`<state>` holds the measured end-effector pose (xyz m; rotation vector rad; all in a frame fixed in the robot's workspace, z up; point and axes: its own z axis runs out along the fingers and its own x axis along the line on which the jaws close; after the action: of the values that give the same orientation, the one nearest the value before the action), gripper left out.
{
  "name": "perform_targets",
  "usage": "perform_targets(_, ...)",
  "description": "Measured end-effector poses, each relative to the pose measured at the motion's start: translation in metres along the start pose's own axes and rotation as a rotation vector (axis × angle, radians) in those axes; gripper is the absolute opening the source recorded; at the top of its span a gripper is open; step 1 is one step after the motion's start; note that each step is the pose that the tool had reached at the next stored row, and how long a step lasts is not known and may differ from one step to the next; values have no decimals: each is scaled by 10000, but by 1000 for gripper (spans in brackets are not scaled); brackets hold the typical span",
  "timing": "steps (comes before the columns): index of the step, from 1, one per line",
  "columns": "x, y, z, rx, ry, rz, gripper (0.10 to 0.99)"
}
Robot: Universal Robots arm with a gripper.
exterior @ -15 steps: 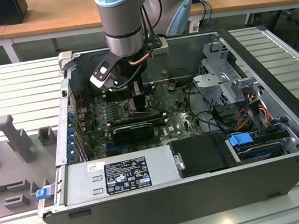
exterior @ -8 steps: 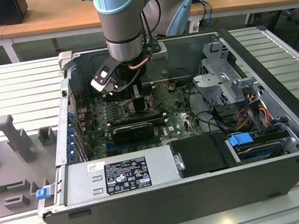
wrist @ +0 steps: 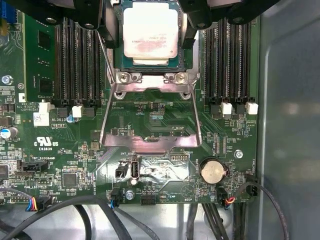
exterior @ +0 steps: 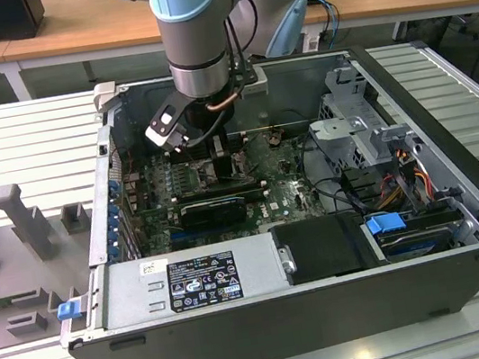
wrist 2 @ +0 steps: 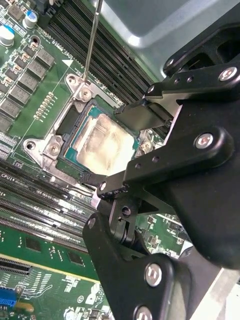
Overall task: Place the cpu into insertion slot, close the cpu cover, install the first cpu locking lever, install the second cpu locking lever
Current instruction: 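Place the cpu into insertion slot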
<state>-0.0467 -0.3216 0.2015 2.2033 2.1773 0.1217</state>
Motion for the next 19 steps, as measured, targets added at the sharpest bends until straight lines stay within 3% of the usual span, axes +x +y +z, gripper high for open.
perform_targets(8,49,-2,13,4,11,-125,608)
perform_targets(15,53,7,-93,2,-206,-141,596)
perform_targets(16,54,9,-102,-1,-269,-147,529)
perform_targets(17,53,9,-105,0,-319,-152,529)
perform_targets(18,44,9,-108,1,-373,-160,404)
perform_targets(19,35,8,-108,2,-383,-158,345)
